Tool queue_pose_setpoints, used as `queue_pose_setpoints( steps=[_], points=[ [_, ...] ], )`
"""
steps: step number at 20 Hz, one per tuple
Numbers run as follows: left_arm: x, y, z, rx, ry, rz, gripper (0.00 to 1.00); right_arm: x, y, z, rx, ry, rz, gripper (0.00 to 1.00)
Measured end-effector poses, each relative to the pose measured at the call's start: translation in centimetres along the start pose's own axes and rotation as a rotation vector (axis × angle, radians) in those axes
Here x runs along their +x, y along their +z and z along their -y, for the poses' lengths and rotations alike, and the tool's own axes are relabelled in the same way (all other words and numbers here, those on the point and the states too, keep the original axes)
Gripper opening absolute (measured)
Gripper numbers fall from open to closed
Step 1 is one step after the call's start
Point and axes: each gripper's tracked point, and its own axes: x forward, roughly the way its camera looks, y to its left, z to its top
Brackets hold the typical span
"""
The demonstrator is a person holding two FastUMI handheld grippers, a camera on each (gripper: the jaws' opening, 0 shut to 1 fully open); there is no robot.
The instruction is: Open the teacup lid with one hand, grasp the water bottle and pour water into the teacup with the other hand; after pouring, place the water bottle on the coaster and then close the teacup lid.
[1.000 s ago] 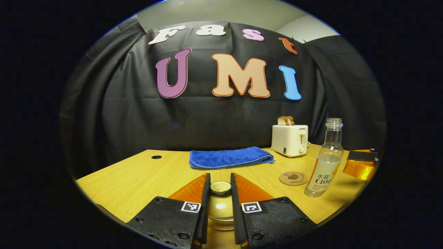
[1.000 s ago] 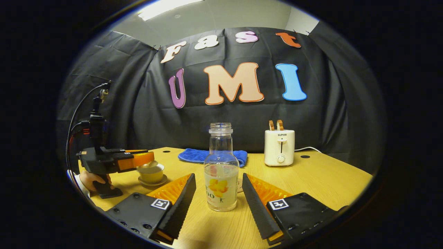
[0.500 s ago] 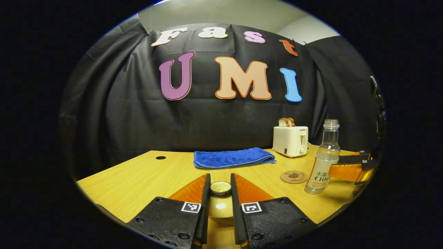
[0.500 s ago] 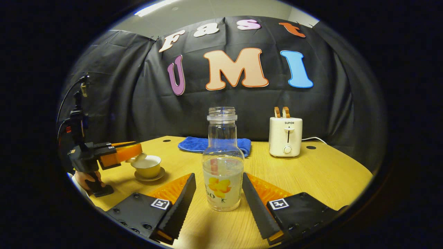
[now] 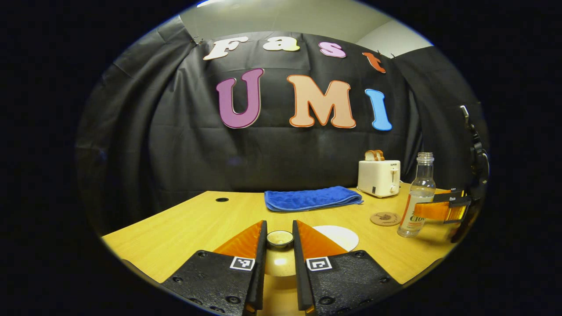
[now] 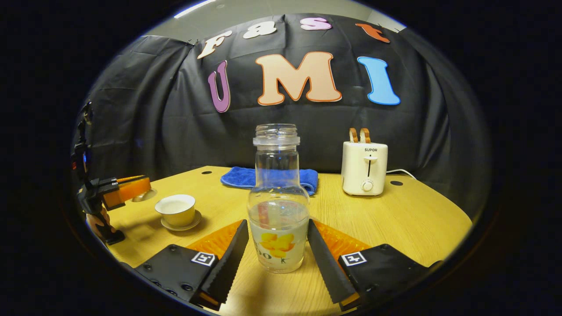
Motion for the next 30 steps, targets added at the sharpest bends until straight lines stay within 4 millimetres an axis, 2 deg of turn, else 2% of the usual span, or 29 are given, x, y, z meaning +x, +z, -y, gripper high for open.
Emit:
queue_pose_setpoints(
  steps=[3, 8, 9, 16, 19, 22, 25, 30],
  points=[
    [-0.3, -0.1, -2.1, -0.001, 0.046, -0.003, 0.28, 0.9, 0.0, 0.0, -0.002, 0.0, -0.01, 0.84],
    [-0.5, -0.1, -3.7, 0.001, 0.073, -0.003, 0.28, 1.7, -0.4, 0.1, -0.007, -0.017, -0.056, 0.87],
    [-0.4, -0.1, -4.0, 0.001, 0.078, -0.004, 0.28, 1.9, -0.5, 0.2, -0.012, -0.025, -0.054, 0.82],
    [-0.5, -0.2, -4.1, 0.001, 0.085, -0.004, 0.28, 2.3, -0.3, 0.7, -0.021, -0.03, -0.096, 0.77],
    [-0.5, -0.1, -4.1, 0.001, 0.085, -0.003, 0.28, 2.3, 1.4, 0.7, -0.028, -0.026, -0.105, 0.77],
    [-0.5, -0.2, -4.1, 0.001, 0.085, -0.004, 0.28, 2.4, 3.5, 0.8, -0.163, -0.05, -0.079, 0.77],
    [-0.5, -0.2, -4.1, 0.001, 0.085, -0.004, 0.28, 2.5, 5.3, 0.7, -0.391, -0.088, -0.045, 0.77],
    [-0.5, -0.2, -4.1, 0.0, 0.085, -0.004, 0.28, 2.8, 6.0, -2.1, -0.647, -0.093, -0.03, 0.77]
  ],
)
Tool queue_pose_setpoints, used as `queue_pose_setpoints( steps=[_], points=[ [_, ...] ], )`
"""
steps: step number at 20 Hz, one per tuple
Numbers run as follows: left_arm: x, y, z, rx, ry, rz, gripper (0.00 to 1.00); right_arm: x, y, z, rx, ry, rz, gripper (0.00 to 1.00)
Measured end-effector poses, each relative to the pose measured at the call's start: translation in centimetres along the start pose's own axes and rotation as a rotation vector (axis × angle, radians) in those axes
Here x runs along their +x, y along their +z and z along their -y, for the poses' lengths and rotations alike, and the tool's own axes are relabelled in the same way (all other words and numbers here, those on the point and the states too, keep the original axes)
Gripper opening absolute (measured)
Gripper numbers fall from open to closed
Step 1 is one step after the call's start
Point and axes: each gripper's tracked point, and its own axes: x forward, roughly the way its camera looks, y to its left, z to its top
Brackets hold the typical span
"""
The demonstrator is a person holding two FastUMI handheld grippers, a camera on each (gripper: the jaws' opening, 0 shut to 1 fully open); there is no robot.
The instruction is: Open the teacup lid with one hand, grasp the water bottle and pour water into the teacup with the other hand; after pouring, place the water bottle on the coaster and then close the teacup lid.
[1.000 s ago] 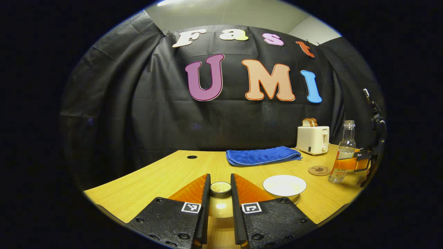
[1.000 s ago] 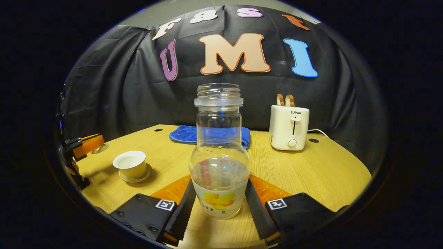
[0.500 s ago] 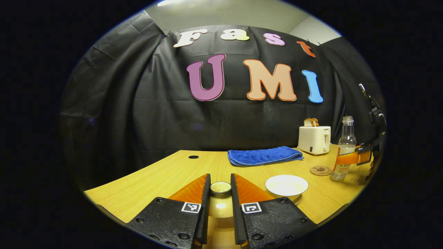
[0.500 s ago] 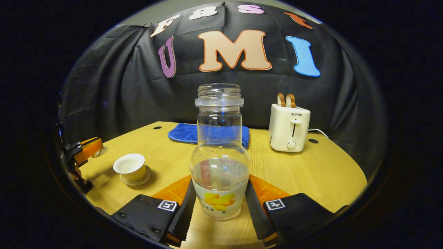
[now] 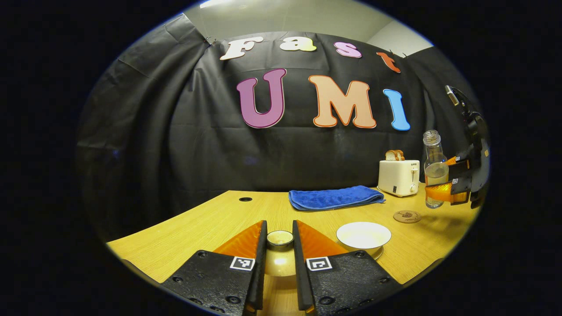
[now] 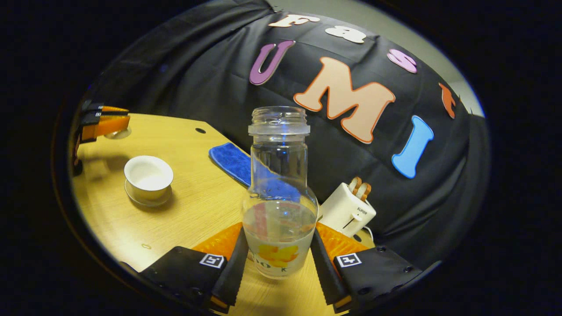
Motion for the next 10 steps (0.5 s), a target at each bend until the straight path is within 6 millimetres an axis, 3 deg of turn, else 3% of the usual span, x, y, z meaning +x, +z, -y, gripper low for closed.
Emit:
queue_pose_setpoints(
  steps=[5, 10],
  points=[
    [0.1, 0.0, 0.0, -0.001, 0.0, -0.001, 0.28, 0.8, 1.4, -2.2, -0.213, -0.014, 0.004, 0.77],
    [0.1, 0.0, 0.1, -0.002, -0.005, -0.001, 0.28, 2.2, 1.5, -4.6, -0.414, -0.007, 0.006, 0.77]
  ],
)
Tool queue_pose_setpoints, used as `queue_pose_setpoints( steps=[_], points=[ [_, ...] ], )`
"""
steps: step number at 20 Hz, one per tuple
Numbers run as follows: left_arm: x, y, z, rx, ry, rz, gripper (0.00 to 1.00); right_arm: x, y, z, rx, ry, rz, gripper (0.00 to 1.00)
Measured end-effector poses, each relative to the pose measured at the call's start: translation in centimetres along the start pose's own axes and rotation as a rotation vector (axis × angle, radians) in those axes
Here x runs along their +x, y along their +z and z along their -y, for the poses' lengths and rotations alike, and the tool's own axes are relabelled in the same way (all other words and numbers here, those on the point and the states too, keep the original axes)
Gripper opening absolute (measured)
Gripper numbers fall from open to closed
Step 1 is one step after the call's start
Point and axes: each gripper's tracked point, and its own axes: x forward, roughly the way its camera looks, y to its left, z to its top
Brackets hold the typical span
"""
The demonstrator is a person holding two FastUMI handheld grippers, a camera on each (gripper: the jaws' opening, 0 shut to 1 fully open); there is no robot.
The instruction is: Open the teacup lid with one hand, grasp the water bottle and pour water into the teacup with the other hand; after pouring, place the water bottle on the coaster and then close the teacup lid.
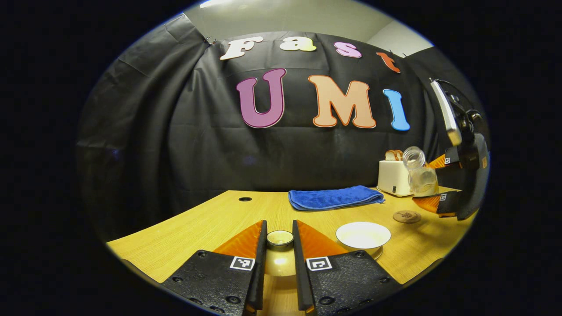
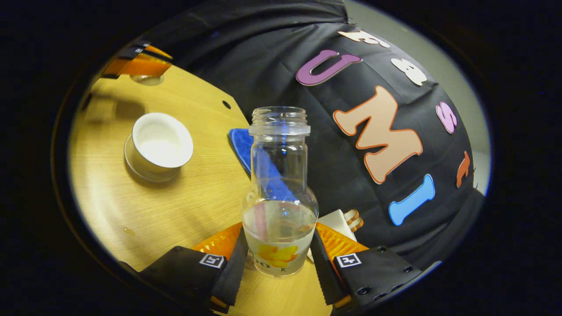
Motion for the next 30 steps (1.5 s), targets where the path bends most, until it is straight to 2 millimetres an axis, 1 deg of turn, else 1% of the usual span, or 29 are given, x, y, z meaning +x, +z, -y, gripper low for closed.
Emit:
queue_pose_setpoints(
  steps=[6, 8, 10, 11, 12, 14, 15, 18, 21, 23, 25, 27, 30],
  points=[
    [0.0, -0.1, 0.0, -0.001, 0.0, 0.0, 0.28, 1.3, 0.5, -2.5, -0.271, -0.017, 0.021, 0.75],
    [-0.1, -0.1, 0.0, -0.001, -0.001, 0.0, 0.28, 1.1, 0.6, -2.5, -0.326, -0.015, 0.023, 0.76],
    [-0.1, -0.1, 0.0, -0.001, -0.003, 0.001, 0.28, 1.1, 1.0, -3.0, -0.369, -0.016, 0.03, 0.76],
    [0.0, 0.0, 0.0, -0.001, -0.003, 0.001, 0.28, 1.4, 1.0, -3.2, -0.403, -0.031, 0.036, 0.75],
    [0.0, -0.1, 0.0, -0.001, -0.004, 0.001, 0.28, 1.5, 1.2, -3.3, -0.434, -0.046, 0.046, 0.77],
    [0.0, -0.1, 0.1, -0.001, -0.005, 0.001, 0.28, 1.5, 1.2, -3.5, -0.457, -0.053, 0.051, 0.77],
    [0.0, 0.0, 0.1, -0.001, -0.006, 0.001, 0.28, 1.6, 1.0, -3.4, -0.466, -0.05, 0.051, 0.77],
    [0.1, -0.1, 0.0, -0.001, -0.003, 0.001, 0.28, 1.3, 1.7, -3.1, -0.541, -0.082, 0.079, 0.77],
    [0.1, 0.0, 0.0, -0.001, -0.003, 0.0, 0.28, 1.3, 1.8, -3.1, -0.593, -0.094, 0.097, 0.77],
    [0.1, -0.1, 0.0, -0.001, -0.003, 0.0, 0.28, 1.1, 1.9, -3.0, -0.628, -0.111, 0.106, 0.76],
    [0.1, 0.0, 0.0, -0.002, -0.005, 0.001, 0.28, 0.9, 2.3, -3.0, -0.667, -0.139, 0.118, 0.77],
    [0.1, 0.0, 0.0, -0.001, -0.006, 0.0, 0.27, 0.4, 2.6, -2.9, -0.706, -0.174, 0.137, 0.77],
    [0.1, -0.1, 0.0, -0.002, -0.006, 0.0, 0.28, 0.6, 2.8, -2.5, -0.728, -0.184, 0.142, 0.77]
  ],
)
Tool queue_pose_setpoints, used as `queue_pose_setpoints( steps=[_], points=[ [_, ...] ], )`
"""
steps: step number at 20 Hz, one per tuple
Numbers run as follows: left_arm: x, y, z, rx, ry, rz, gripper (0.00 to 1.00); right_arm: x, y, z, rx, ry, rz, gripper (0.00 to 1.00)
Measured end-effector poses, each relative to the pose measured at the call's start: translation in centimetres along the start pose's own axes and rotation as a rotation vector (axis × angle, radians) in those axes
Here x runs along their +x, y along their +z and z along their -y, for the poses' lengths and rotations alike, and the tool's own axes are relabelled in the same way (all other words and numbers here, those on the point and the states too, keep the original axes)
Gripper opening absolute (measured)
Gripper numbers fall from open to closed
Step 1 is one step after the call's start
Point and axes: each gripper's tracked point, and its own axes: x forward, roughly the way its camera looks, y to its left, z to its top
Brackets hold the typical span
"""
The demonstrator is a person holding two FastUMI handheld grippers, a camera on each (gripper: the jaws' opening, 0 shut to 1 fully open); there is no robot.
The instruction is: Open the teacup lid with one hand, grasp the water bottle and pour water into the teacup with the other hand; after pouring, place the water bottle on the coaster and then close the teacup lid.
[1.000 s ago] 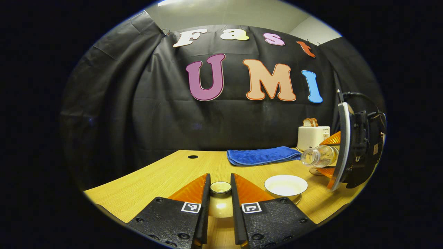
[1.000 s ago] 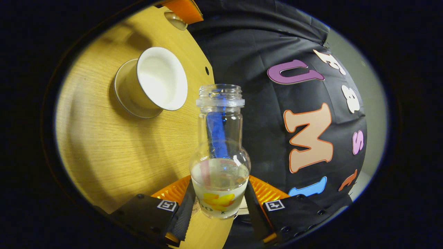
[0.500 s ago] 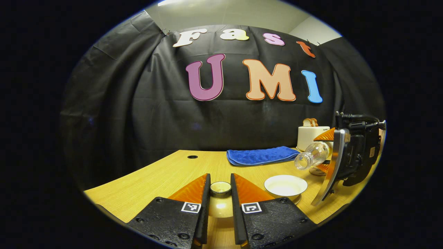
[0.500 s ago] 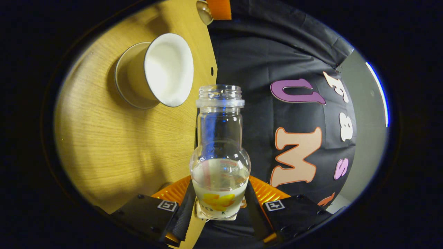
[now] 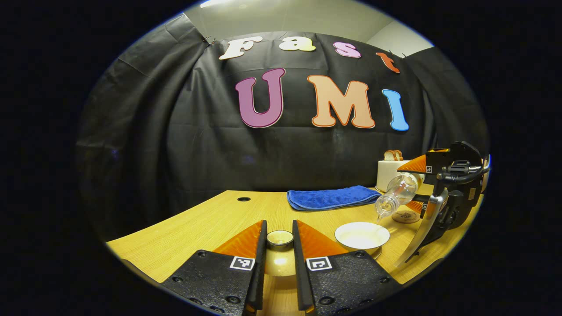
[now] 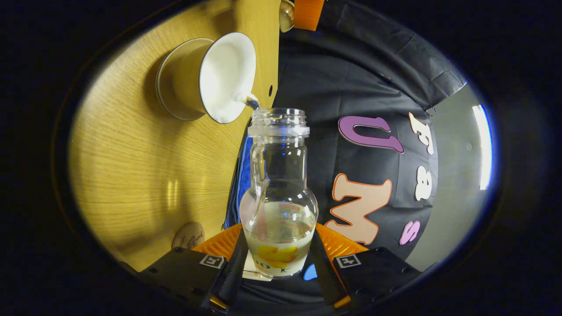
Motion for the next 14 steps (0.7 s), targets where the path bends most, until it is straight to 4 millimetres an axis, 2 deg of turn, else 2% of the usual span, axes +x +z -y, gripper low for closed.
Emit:
queue_pose_setpoints(
  steps=[6, 8, 11, 14],
  points=[
    [0.0, 0.0, -0.3, 0.001, 0.014, -0.001, 0.28, -0.9, 0.5, 1.5, -0.061, -0.095, 0.012, 0.77],
    [0.0, -0.1, -0.3, 0.0, 0.016, -0.001, 0.28, -1.6, 1.0, 2.5, -0.077, -0.138, 0.022, 0.76],
    [0.0, 0.0, -0.3, -0.001, 0.022, -0.003, 0.28, -1.1, 0.3, 4.3, -0.083, -0.175, 0.025, 0.75],
    [0.1, -0.1, -0.4, 0.0, 0.022, -0.002, 0.28, -2.0, 0.8, 6.1, -0.115, -0.236, 0.043, 0.76]
  ],
)
